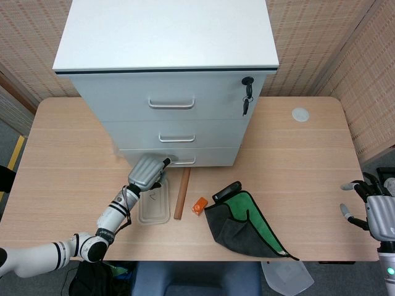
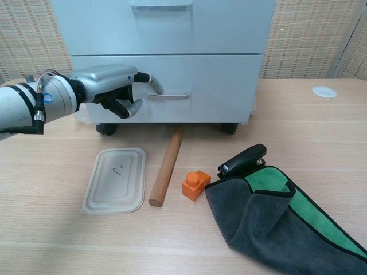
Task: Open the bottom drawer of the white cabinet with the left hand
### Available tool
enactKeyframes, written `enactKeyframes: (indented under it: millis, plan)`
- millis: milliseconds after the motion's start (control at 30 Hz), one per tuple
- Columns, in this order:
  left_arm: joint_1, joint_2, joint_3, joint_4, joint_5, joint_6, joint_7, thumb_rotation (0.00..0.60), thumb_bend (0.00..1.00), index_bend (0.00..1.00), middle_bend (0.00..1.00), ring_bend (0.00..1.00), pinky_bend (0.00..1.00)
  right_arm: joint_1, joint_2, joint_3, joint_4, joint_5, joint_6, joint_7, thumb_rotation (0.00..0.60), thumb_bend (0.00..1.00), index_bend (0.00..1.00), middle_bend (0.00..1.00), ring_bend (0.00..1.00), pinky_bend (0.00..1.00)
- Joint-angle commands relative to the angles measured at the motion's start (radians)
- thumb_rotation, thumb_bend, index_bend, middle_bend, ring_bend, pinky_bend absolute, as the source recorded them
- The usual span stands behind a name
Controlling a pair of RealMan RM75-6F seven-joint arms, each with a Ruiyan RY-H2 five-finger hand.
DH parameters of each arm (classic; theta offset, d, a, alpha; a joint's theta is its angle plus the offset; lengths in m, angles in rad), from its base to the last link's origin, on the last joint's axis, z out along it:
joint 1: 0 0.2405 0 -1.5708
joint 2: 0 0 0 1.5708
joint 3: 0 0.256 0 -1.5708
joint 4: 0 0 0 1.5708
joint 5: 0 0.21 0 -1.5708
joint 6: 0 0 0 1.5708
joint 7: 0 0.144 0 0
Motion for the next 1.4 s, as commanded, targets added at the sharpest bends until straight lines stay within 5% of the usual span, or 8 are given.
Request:
enactKeyframes:
  millis: [33, 1400]
  plan:
    - [-0.006, -0.003, 0.004, 0.005, -0.007, 0.010, 0.017, 0.600, 0.63, 0.20, 1.00, 1.00, 1.00, -0.001, 0.000, 0.000, 0.000, 0.001, -0.001, 0.001, 0.600, 0.27, 0.38, 0.33, 0.24, 0.29]
    - [0.042, 0.078, 0.128, -0.268, -0.053, 0.165, 0.225, 0.600, 0.63, 0.26, 1.00, 1.00, 1.00, -0.004, 0.008, -0.005, -0.005, 0.003, -0.012, -0.005, 0.600, 0.27, 0.38, 0.33, 0.24, 0.29]
